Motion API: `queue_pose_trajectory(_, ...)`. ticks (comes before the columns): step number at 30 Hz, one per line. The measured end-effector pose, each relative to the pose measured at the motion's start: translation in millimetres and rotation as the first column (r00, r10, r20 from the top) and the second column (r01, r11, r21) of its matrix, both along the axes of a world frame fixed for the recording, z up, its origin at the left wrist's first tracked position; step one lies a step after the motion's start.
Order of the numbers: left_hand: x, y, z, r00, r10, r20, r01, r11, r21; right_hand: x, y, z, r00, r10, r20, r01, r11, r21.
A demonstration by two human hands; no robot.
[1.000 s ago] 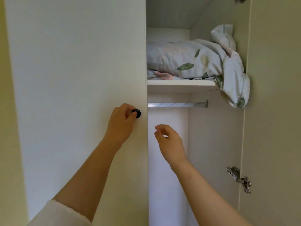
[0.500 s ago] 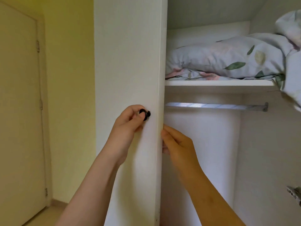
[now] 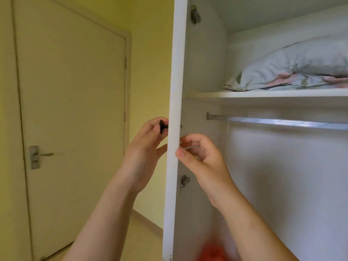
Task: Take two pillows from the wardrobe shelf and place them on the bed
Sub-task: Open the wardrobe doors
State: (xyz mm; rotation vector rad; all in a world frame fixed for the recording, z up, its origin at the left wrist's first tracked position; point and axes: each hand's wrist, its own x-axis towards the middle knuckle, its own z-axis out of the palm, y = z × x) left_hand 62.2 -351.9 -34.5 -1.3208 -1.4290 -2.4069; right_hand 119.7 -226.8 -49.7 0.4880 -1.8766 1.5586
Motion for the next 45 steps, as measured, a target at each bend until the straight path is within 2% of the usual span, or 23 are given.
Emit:
queue_pose_trajectory(9, -29.0, -75.7, -17.3, 0.955, 0.223, 0.197, -0.228, 0.974, 0.001, -72.2, -74.4, 1.3, 0.987, 0.163, -0.007, -0.163, 0.986, 0.046)
queue_pose_trajectory(16, -64.5, -116.8, -24.6, 0.911, 0.364, 0.192, -0.366, 0.93, -0.026, -127.0, -120.3, -6.6, 0.983, 0.174, 0.052, -0.179, 0.976, 0.127)
queue_pose_trajectory(25, -92.8, -130.2, -26.6, 0.882, 0.424, 0.205, -0.425, 0.904, -0.043, -158.1, -136.1, -2.8, 0.994, 0.104, 0.034, -0.108, 0.979, 0.173)
queue_pose_trajectory(27, -90.2, -127.3, -25.4, 0.859, 0.456, 0.232, -0.464, 0.885, -0.023, -157.7, -134.0, -2.7, 0.994, 0.103, 0.036, -0.107, 0.978, 0.178)
queue_pose_trajectory(29, -88.3, -122.5, -24.0, 0.775, 0.576, 0.26, -0.596, 0.803, -0.003, -155.5, -131.1, -2.5, 0.991, 0.123, 0.049, -0.13, 0.975, 0.181)
queue_pose_trajectory(32, -82.1, -115.2, -19.6, 0.594, 0.789, 0.155, -0.801, 0.598, 0.025, -148.2, -123.1, -0.9, 0.988, 0.126, 0.086, -0.137, 0.981, 0.141)
queue_pose_trajectory(34, -79.2, -114.1, -16.2, 0.503, 0.862, 0.064, -0.864, 0.502, 0.032, -147.3, -119.3, 1.3, 0.99, 0.083, 0.114, -0.091, 0.993, 0.069)
queue_pose_trajectory(36, -71.1, -110.9, -14.2, 0.373, 0.926, -0.052, -0.928, 0.373, -0.007, -141.3, -108.7, 3.7, 0.992, 0.012, 0.123, -0.015, 1.0, 0.02)
queue_pose_trajectory(38, -62.4, -106.8, -12.2, 0.227, 0.961, -0.159, -0.974, 0.225, -0.034, -134.0, -98.2, 6.6, 0.992, -0.03, 0.125, 0.028, 0.999, 0.017)
queue_pose_trajectory(39, -57.3, -103.3, -10.3, 0.181, 0.962, -0.203, -0.983, 0.18, -0.022, -129.9, -93.0, 8.6, 0.991, -0.042, 0.128, 0.039, 0.999, 0.027)
queue_pose_trajectory(41, -47.5, -92.1, -4.0, 0.156, 0.939, -0.305, -0.985, 0.17, 0.02, -120.6, -82.5, 14.2, 0.99, -0.066, 0.125, 0.061, 0.997, 0.051)
queue_pose_trajectory(42, -42.6, -83.2, 0.2, 0.181, 0.909, -0.374, -0.979, 0.203, 0.018, -115.1, -75.8, 17.6, 0.989, -0.077, 0.123, 0.071, 0.996, 0.058)
queue_pose_trajectory(45, -34.5, -44.1, 7.7, 0.342, 0.742, -0.577, -0.934, 0.336, -0.12, -97.8, -48.5, 28.7, 0.986, -0.114, 0.121, 0.106, 0.992, 0.075)
